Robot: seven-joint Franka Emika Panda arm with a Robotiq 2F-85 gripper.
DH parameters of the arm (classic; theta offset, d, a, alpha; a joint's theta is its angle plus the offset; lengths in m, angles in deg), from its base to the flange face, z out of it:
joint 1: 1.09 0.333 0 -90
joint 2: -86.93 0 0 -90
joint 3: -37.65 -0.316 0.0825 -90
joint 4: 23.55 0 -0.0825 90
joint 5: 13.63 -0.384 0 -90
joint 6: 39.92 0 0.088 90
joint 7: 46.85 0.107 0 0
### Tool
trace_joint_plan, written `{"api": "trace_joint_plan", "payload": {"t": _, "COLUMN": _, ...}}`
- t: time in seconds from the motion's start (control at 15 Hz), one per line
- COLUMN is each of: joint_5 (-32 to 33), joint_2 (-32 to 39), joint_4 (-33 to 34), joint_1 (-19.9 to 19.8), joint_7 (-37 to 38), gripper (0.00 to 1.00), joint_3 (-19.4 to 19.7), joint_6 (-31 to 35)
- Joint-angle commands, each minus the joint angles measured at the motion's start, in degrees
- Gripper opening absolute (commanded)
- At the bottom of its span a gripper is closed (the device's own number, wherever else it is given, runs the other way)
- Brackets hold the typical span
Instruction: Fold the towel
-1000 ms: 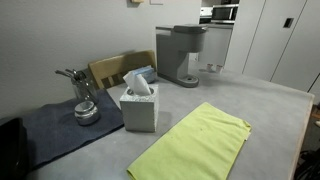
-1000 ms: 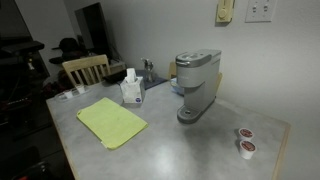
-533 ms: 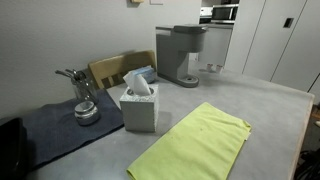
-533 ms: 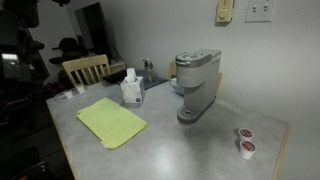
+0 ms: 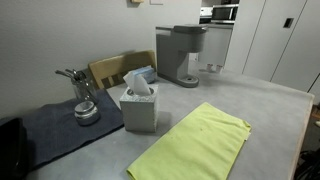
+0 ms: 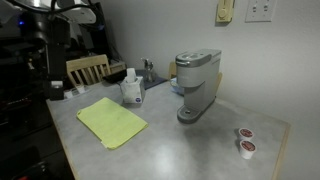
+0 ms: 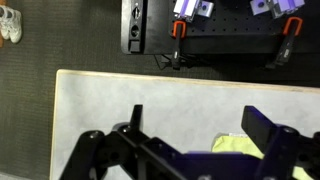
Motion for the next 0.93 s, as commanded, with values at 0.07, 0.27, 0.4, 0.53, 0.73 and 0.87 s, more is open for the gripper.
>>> {"api": "trace_joint_plan", "payload": {"t": 0.07, "joint_5": -0.95, "joint_2": 1.59, "joint_4": 0.00, "joint_1": -0.52, "joint_7": -0.31, "gripper": 1.00, "joint_3": -0.47, "joint_6": 0.94}}
{"api": "trace_joint_plan", "payload": {"t": 0.27, "joint_5": -2.96, "joint_2": 5.43, "joint_4": -0.57, "joint_1": -0.30, "joint_7": -0.65, "gripper": 1.00, "joint_3": 0.10, "joint_6": 3.16}}
{"api": "trace_joint_plan", "payload": {"t": 0.4, "joint_5": -4.15, "joint_2": 8.29, "joint_4": -0.91, "joint_1": -0.15, "joint_7": -1.19, "gripper": 1.00, "joint_3": 0.07, "joint_6": 5.22}}
{"api": "trace_joint_plan", "payload": {"t": 0.53, "joint_5": -5.07, "joint_2": 11.15, "joint_4": -0.92, "joint_1": 0.03, "joint_7": -1.93, "gripper": 1.00, "joint_3": -0.12, "joint_6": 7.18}}
{"api": "trace_joint_plan", "payload": {"t": 0.73, "joint_5": -5.56, "joint_2": 15.07, "joint_4": -0.32, "joint_1": 0.27, "joint_7": -2.91, "gripper": 1.00, "joint_3": -0.51, "joint_6": 9.25}}
{"api": "trace_joint_plan", "payload": {"t": 0.87, "joint_5": -5.58, "joint_2": 17.61, "joint_4": 0.00, "joint_1": 0.37, "joint_7": -3.75, "gripper": 1.00, "joint_3": -0.64, "joint_6": 10.64}}
